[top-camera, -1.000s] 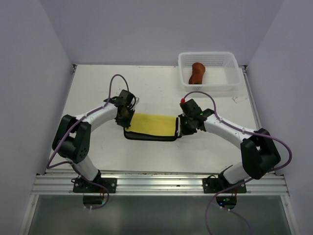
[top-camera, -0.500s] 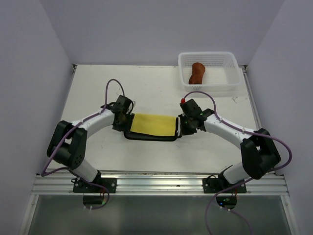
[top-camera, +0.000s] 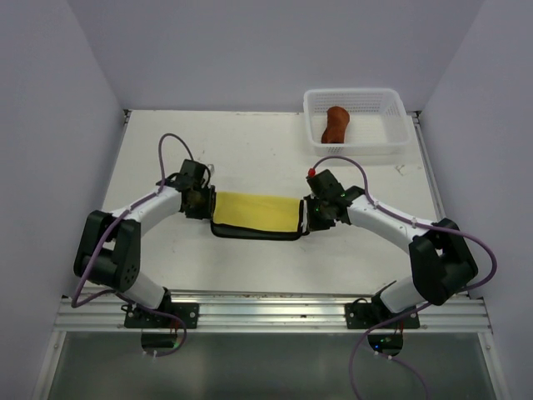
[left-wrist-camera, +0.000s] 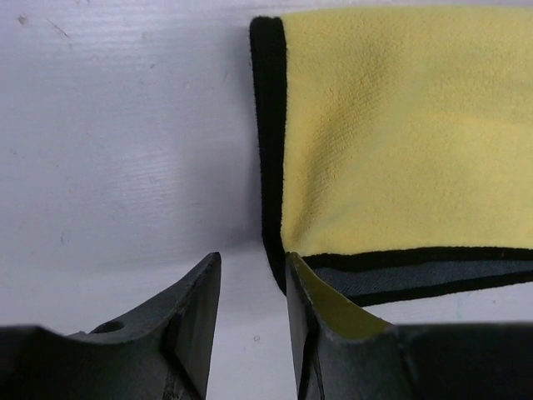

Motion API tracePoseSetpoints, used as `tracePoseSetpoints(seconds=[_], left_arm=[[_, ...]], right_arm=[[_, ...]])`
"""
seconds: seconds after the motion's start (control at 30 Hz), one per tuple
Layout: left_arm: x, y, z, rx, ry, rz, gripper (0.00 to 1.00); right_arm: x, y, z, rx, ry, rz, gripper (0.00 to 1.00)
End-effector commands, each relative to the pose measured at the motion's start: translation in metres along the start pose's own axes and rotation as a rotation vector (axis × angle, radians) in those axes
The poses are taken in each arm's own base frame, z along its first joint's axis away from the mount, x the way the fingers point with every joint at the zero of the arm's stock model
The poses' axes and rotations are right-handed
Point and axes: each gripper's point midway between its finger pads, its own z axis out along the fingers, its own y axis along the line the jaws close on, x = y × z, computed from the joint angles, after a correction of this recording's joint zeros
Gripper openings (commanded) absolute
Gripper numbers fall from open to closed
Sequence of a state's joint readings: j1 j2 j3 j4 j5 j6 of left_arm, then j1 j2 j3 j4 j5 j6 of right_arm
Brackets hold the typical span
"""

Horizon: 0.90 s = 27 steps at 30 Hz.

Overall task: Roll the towels
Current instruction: Fold the towel

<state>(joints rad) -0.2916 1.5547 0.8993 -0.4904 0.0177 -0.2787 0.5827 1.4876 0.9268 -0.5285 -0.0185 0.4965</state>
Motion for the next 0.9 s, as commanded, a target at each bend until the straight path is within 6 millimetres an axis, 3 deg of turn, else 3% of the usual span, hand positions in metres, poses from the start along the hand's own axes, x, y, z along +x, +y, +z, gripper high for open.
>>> tracePoseSetpoints(seconds=[0.0,0.27,0.5,0.63,0.8,0.87], left_arm=[[-0.025,-0.011,-0.009,0.09,-0.105,-0.055,0.4],[-0.018,-0.02,-0.003,0.15,-0.076,-0.062,0.38],[-0.01,-0.015,0.004,0.122,-0.046,-0.066,0.34],[-0.01,-0.014,0.005,0.117,-0.043,-0.07,0.2],[-0.007,-0.012,0.007,0.109,-0.029,-0.076,0.21],[-0.006,-0.011,0.008,0.101,-0.029,-0.076,0.26]], right_arm=[[-0.003,0.004,0.004,-0.013,-0.019,0.005,0.0],[-0.002,0.003,0.005,-0.012,-0.018,0.007,0.0],[-0.001,0.003,0.007,-0.011,-0.015,0.004,0.0],[-0.001,0.003,0.008,-0.012,-0.016,0.007,0.0],[-0.001,0.003,0.006,-0.015,-0.018,0.005,0.0],[0.0,0.002,0.006,-0.013,-0.019,0.007,0.0]])
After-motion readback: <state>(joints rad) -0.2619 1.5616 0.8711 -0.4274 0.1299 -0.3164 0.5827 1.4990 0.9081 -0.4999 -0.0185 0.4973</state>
